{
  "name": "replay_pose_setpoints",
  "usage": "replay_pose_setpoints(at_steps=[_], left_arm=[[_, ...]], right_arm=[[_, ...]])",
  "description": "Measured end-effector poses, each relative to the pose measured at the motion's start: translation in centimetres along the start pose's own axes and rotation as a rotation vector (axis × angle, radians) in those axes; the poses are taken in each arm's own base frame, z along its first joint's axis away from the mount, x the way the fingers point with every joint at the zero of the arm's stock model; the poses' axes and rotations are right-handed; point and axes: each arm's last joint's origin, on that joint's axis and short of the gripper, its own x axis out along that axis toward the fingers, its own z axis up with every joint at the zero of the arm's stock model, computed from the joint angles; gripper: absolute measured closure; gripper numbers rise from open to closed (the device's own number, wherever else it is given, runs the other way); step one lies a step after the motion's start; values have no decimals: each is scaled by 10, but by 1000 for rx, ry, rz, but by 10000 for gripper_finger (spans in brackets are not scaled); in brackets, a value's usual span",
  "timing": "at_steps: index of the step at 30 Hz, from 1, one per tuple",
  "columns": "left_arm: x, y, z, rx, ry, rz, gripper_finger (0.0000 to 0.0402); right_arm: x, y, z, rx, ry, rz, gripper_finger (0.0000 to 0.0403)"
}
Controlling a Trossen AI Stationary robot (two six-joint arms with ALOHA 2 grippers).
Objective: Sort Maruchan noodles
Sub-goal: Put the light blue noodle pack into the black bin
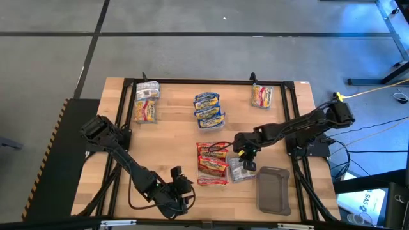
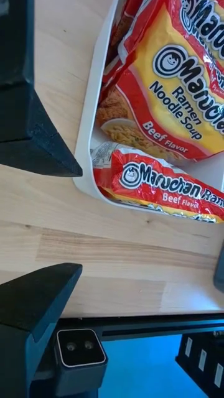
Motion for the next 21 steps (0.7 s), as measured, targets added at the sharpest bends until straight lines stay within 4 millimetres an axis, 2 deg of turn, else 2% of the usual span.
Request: replay_pose_setpoints(at_steps=[6, 21], left_arm=[[-2, -1, 0, -10, 5, -13, 170], [-20, -18, -5, -193, -33, -107, 170]], right_arm=[[-8, 8, 0, -27, -26, 17, 403], [2, 65, -15, -189, -88, 63, 403]])
